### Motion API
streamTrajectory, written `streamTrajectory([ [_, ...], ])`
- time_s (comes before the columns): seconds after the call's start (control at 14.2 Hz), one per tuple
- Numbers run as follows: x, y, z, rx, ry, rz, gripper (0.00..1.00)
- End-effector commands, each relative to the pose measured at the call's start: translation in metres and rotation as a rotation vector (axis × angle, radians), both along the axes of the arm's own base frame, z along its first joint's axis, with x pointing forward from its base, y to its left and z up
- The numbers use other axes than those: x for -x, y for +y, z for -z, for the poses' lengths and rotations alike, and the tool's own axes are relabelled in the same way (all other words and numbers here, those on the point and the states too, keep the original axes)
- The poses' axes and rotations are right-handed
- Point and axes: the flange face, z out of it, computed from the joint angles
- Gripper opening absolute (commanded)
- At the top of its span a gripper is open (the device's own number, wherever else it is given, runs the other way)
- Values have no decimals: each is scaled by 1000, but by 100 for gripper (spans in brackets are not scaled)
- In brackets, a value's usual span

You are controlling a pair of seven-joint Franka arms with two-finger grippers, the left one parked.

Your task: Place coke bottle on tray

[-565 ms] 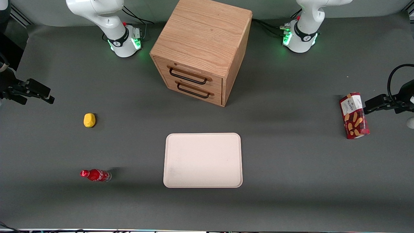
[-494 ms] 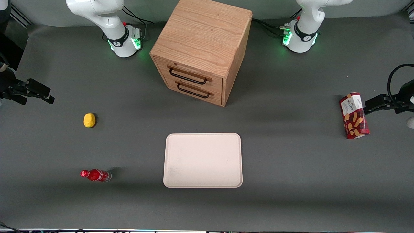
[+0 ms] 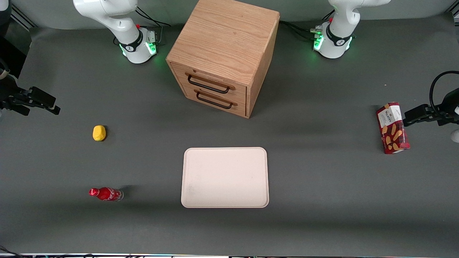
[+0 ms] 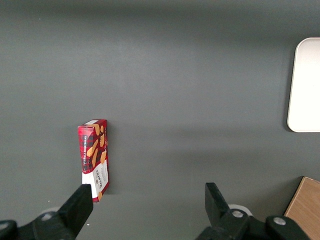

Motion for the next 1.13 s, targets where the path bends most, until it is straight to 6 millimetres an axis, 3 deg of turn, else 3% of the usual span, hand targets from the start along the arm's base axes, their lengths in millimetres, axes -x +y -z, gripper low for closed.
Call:
streamTrajectory([
  [0.0,5,0,-2,10,27,-18,100],
  [0.14,0,-2,-3,11,21,-13,100],
  [0.35,-42,-5,-3,45,-1,-11,100],
  [0.49,-77,-2,7,74,16,-60,100],
  [0.71,-116,-27,30,90,-9,-141,100],
  [0.92,-141,-42,58,94,-45,-167,100],
  [1.06,-145,-41,62,93,-60,-169,100],
])
